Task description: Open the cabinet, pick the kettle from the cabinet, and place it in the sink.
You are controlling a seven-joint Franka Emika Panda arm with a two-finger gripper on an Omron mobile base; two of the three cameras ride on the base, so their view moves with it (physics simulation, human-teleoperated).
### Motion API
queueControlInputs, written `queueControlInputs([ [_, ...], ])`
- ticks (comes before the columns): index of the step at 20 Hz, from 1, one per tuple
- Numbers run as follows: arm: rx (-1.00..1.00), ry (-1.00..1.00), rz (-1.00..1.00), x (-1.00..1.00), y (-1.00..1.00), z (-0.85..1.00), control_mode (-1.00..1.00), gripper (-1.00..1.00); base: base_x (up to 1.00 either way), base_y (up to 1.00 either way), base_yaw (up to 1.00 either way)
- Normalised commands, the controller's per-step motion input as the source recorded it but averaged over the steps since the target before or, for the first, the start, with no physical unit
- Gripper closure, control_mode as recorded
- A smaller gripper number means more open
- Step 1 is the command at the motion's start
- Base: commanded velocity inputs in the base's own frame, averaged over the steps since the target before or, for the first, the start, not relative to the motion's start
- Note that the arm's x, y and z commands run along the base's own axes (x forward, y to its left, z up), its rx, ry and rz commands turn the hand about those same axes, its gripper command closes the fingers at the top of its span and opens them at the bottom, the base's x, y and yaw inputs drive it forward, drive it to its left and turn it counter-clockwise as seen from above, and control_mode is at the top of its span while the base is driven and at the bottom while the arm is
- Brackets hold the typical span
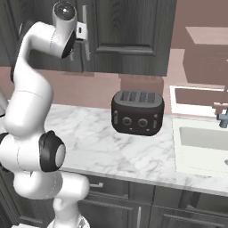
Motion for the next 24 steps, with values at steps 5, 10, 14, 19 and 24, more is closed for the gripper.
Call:
queueControlInputs([
  [5,0.09,-0.26,0.12,-0.27,0.36,-0.06,-1.0,1.0,0.0,0.0,0.0],
  [10,0.02,-0.07,0.07,-0.26,0.43,-0.01,-1.0,1.0,0.0,0.0,0.0],
  [14,0.0,0.06,0.04,-0.29,0.43,0.01,-1.0,1.0,0.0,0.0,0.0],
  [19,0.0,0.06,0.04,-0.33,0.44,0.04,-1.0,1.0,0.0,0.0,0.0],
  [24,0.0,0.02,0.03,-0.4,0.42,0.01,-1.0,1.0,0.0,0.0,0.0],
])
